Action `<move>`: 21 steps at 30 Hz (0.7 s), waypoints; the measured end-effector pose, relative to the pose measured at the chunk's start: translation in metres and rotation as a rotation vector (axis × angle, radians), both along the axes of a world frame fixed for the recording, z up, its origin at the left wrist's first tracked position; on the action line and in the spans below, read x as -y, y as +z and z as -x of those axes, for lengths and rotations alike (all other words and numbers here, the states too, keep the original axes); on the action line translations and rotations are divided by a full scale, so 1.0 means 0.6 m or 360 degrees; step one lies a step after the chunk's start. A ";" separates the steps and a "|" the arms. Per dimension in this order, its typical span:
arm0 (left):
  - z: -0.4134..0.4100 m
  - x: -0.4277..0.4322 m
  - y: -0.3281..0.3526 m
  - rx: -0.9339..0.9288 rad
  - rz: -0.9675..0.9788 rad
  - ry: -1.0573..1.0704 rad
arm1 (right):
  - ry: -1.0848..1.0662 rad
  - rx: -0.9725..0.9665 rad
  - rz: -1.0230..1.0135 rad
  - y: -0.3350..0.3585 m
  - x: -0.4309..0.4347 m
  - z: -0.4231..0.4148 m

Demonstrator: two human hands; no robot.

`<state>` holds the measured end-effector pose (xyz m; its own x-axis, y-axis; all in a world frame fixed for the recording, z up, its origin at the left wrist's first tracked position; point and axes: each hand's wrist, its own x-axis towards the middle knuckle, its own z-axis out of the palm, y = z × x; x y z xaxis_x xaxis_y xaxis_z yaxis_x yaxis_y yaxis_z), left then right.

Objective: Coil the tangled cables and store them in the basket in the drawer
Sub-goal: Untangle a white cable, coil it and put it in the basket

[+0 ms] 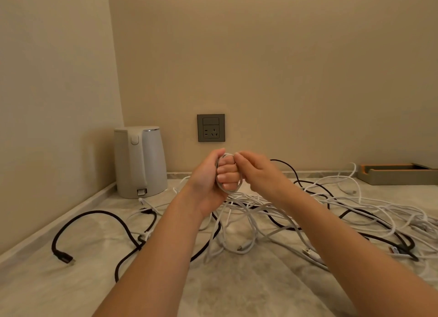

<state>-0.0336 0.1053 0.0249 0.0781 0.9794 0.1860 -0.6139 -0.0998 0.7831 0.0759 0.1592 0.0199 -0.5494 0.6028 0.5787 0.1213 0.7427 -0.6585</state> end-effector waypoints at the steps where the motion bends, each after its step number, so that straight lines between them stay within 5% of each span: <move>1: 0.003 0.001 0.000 0.0004 0.0001 -0.0015 | 0.0063 0.0003 0.0088 0.001 0.002 -0.001; 4: 0.009 0.007 -0.002 0.0017 0.0000 -0.0041 | 0.0218 -0.0037 0.0319 -0.002 0.005 0.000; 13: -0.015 0.001 -0.003 -0.0017 -0.0010 0.0309 | -0.0189 -0.0127 -0.0312 -0.014 -0.011 0.007; 21: -0.018 -0.010 -0.009 -0.0057 -0.0035 0.0753 | -0.0357 -0.0185 -0.0513 -0.016 -0.005 0.006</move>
